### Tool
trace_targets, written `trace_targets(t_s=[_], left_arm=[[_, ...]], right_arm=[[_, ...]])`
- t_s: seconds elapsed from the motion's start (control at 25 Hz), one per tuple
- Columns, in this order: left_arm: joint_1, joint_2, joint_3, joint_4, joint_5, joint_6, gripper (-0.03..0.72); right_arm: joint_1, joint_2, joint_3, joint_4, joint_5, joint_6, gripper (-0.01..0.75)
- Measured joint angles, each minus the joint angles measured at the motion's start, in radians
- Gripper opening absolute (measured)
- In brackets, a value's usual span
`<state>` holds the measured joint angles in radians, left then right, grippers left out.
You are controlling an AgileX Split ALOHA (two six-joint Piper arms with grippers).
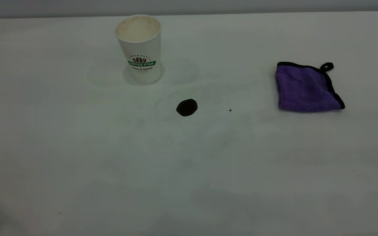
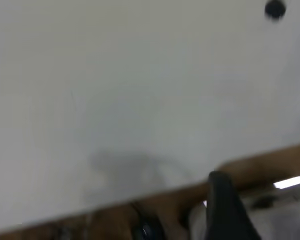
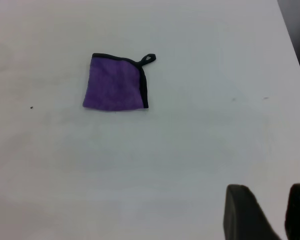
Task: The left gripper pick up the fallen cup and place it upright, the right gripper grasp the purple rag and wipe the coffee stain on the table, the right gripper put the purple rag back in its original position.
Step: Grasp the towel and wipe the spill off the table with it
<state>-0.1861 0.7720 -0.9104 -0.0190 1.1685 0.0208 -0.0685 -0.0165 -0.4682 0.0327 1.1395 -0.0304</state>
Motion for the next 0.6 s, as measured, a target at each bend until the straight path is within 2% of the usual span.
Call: trace_targets(t_s=[0.12, 0.32, 0.48, 0.6], left_arm=[[0.008, -0.091, 0.162, 0.000, -0.001, -0.021, 0.451], [0.136, -0.281, 0.375, 0.004, -0.042, -0.021, 0.451], [0.224, -0.455, 0.414, 0.019, -0.055, -0.021, 0.451], [0.246, -0.573, 0.413, 0.026, -0.059, -0.021, 0.451]], right_arm=[[0.000, 0.000, 0.000, 0.000, 0.000, 0.000, 0.240], [0.000, 0.000, 0.000, 0.000, 0.000, 0.000, 0.240], [0.000, 0.000, 0.000, 0.000, 0.000, 0.000, 0.240], [0.000, 0.000, 0.000, 0.000, 0.000, 0.000, 0.240]])
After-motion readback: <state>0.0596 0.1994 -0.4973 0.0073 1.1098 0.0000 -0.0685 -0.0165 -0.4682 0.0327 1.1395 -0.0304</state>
